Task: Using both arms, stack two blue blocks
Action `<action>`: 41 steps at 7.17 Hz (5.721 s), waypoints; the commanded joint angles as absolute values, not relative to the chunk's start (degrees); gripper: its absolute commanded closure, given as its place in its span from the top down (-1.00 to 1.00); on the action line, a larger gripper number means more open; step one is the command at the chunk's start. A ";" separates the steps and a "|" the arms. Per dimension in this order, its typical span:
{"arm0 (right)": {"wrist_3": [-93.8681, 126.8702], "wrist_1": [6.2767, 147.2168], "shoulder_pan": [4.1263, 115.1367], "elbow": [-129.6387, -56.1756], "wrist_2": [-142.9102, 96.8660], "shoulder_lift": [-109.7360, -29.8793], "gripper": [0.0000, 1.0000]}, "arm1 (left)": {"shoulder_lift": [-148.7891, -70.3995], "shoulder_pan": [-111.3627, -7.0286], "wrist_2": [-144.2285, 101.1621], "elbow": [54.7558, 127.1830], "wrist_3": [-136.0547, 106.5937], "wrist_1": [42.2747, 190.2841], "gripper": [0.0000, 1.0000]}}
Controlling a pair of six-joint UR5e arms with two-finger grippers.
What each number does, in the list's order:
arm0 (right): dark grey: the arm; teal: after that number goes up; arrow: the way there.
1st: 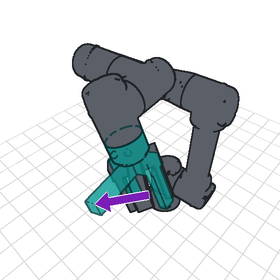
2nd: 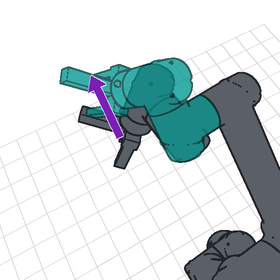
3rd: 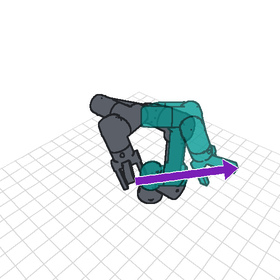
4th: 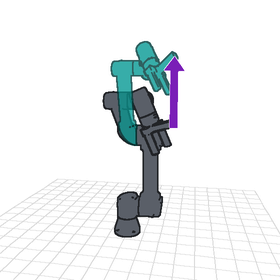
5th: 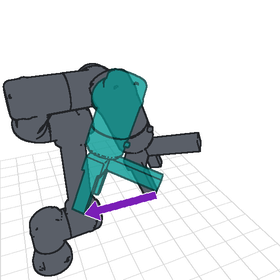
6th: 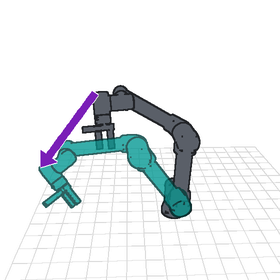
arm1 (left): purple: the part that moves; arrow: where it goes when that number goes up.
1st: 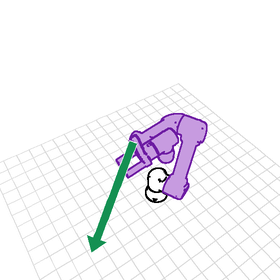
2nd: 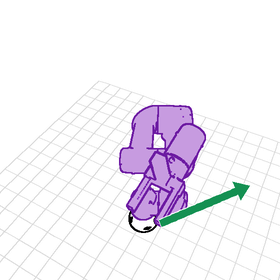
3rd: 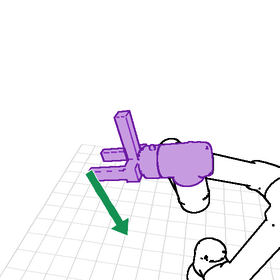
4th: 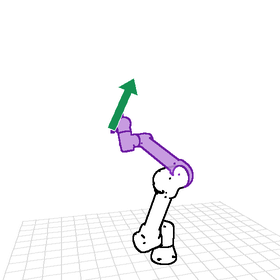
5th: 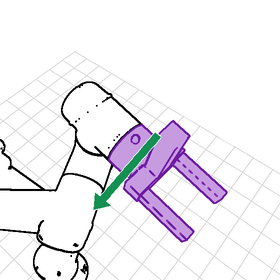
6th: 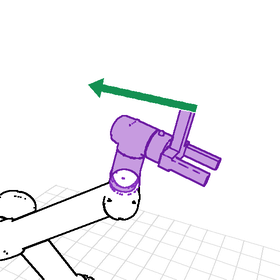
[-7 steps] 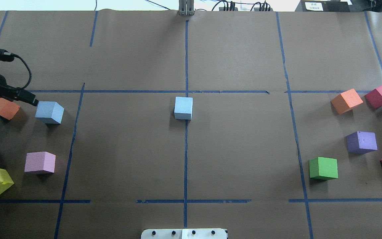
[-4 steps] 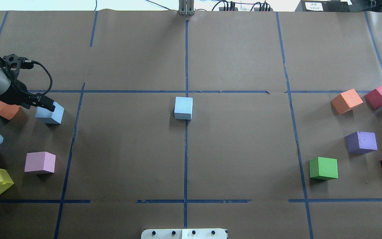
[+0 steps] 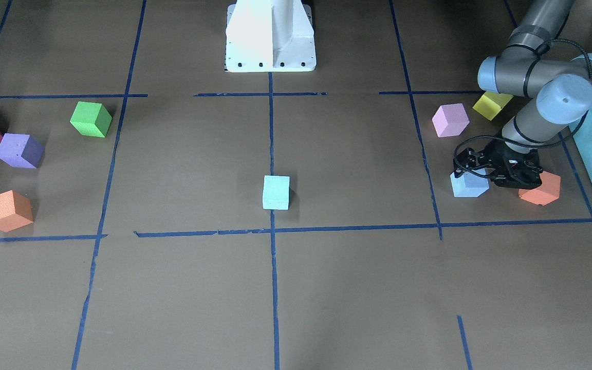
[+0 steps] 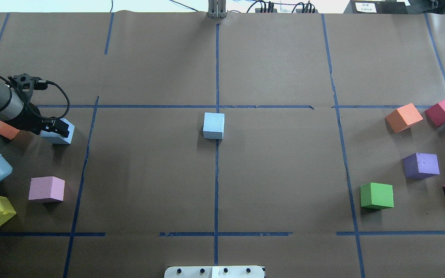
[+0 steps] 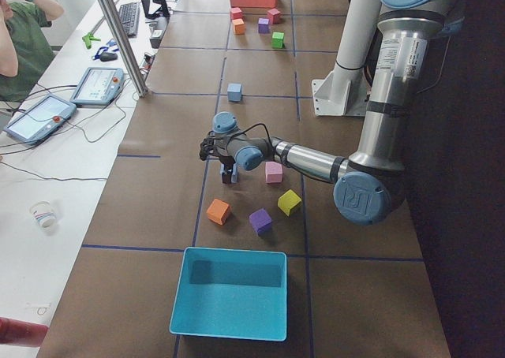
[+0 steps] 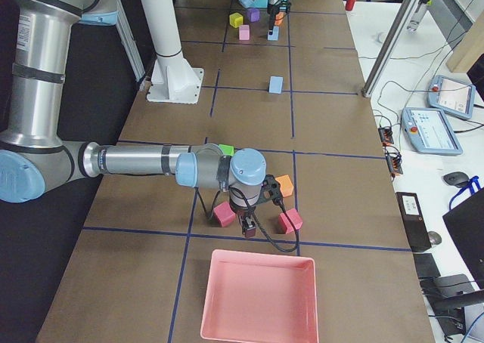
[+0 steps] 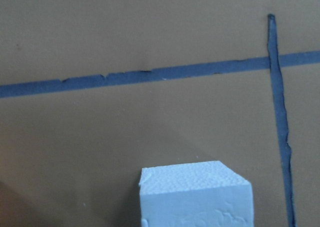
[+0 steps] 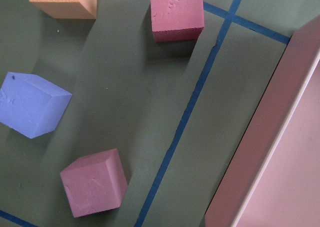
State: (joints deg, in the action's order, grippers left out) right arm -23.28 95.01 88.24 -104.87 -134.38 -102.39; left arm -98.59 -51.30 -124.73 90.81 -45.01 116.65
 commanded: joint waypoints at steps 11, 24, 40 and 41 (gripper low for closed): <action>-23.29 94.92 88.24 -104.85 -134.47 -102.57 0.99 | -142.07 -36.14 -114.44 83.80 -62.48 88.42 -0.50; -23.29 94.92 88.24 -104.94 -134.47 -102.57 0.99 | -146.78 -34.45 -111.88 76.20 -60.47 90.70 0.99; -15.56 95.01 88.33 -103.62 -134.65 -102.39 1.00 | -84.20 -86.74 -136.14 98.55 5.36 86.57 1.00; -15.64 95.01 88.24 -103.62 -134.65 -102.39 1.00 | -84.81 -88.14 -136.14 96.26 5.27 87.36 1.00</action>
